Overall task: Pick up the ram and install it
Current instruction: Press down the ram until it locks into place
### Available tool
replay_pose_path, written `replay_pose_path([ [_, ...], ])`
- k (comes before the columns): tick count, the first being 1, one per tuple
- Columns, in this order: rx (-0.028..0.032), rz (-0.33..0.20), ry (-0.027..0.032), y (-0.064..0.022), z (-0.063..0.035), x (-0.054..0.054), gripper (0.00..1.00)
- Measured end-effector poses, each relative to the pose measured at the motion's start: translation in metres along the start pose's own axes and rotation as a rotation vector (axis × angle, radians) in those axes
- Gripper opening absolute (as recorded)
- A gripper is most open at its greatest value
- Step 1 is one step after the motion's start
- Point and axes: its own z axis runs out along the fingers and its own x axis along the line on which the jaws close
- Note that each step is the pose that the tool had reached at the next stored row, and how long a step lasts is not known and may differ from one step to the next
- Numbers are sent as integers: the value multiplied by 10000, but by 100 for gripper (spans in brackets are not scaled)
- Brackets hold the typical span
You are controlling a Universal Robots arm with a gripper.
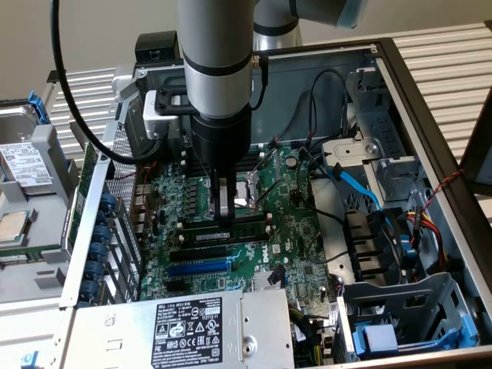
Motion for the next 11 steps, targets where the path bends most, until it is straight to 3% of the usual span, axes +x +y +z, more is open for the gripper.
replay_pose_path([
  [4,10,-1,-20,0,-21,-3,11],
  [11,0,0,-2,12,-186,-6,11],
])
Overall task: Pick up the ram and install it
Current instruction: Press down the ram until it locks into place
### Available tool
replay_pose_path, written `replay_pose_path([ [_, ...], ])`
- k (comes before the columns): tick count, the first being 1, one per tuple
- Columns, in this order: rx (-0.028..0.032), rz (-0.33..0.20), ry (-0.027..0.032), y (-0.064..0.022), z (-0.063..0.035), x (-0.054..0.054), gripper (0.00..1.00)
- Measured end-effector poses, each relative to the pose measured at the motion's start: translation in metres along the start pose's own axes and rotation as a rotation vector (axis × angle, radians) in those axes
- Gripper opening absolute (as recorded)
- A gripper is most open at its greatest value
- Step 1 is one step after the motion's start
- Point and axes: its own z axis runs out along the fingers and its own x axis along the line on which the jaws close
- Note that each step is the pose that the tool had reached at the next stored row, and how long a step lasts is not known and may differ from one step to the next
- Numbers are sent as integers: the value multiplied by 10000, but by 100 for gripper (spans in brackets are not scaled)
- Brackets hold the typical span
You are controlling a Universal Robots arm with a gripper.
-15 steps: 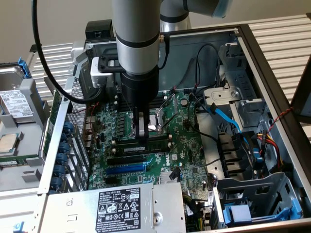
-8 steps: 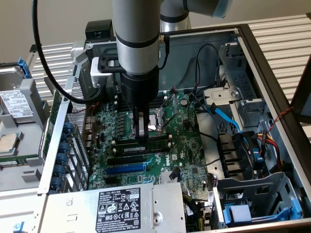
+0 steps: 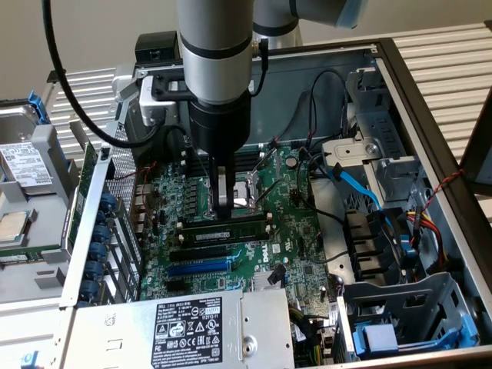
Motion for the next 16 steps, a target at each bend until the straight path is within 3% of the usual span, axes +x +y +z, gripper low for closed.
replay_pose_path([
  [16,-1,-1,-5,0,-18,-1,11],
])
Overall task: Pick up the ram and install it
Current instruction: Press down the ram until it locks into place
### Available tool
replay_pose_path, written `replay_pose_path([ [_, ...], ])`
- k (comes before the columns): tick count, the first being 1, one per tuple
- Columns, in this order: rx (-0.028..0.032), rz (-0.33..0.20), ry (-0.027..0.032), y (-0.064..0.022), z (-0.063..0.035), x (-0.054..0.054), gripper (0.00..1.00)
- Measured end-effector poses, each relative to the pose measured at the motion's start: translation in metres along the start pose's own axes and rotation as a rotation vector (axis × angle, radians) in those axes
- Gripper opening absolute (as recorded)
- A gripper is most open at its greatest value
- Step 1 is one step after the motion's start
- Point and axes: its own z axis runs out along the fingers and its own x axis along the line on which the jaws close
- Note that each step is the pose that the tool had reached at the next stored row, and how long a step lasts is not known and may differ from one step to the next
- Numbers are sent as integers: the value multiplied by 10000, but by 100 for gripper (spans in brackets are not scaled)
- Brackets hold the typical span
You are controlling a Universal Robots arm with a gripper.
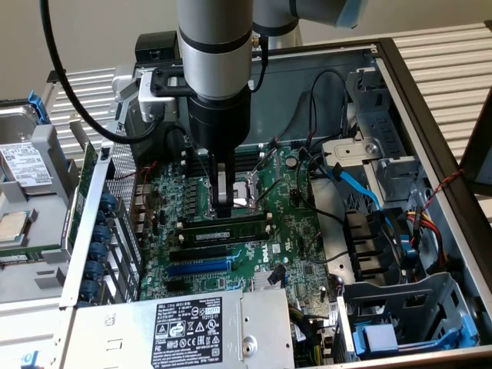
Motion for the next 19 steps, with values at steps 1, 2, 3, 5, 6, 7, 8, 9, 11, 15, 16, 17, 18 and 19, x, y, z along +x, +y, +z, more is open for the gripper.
replay_pose_path([
  [1,0,0,0,0,0,0,11],
  [2,0,3,0,0,0,0,11],
  [3,2,30,-2,0,0,0,11],
  [5,8,279,-15,0,-1,0,11],
  [6,13,429,-26,0,-1,0,11],
  [7,19,583,-35,0,-1,0,11],
  [8,24,734,-46,0,0,0,11],
  [9,29,883,-57,0,0,0,11],
  [11,39,1177,-74,0,0,0,11],
  [15,60,1802,-114,0,0,0,11],
  [16,65,1941,-122,0,0,0,11],
  [17,70,2073,-131,-1,1,0,11],
  [18,74,2211,-140,-1,1,0,11],
  [19,79,2366,-149,0,1,0,11],
])
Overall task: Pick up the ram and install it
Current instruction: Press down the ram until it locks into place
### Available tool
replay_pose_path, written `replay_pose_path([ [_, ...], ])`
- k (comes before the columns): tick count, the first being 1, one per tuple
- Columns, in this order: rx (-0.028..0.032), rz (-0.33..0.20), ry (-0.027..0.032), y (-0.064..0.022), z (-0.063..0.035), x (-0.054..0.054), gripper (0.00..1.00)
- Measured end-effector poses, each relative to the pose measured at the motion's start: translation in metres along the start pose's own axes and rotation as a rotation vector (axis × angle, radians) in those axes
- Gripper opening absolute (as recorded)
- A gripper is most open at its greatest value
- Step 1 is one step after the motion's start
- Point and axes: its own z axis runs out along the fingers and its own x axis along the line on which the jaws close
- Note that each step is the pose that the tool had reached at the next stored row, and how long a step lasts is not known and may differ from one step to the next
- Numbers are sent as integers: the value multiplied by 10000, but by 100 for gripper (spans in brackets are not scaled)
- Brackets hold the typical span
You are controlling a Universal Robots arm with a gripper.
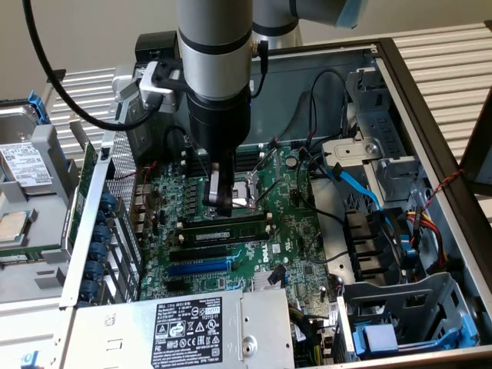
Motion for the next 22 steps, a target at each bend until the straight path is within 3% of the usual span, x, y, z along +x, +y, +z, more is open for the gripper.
replay_pose_path([
  [22,108,3204,-203,0,1,0,11],
])
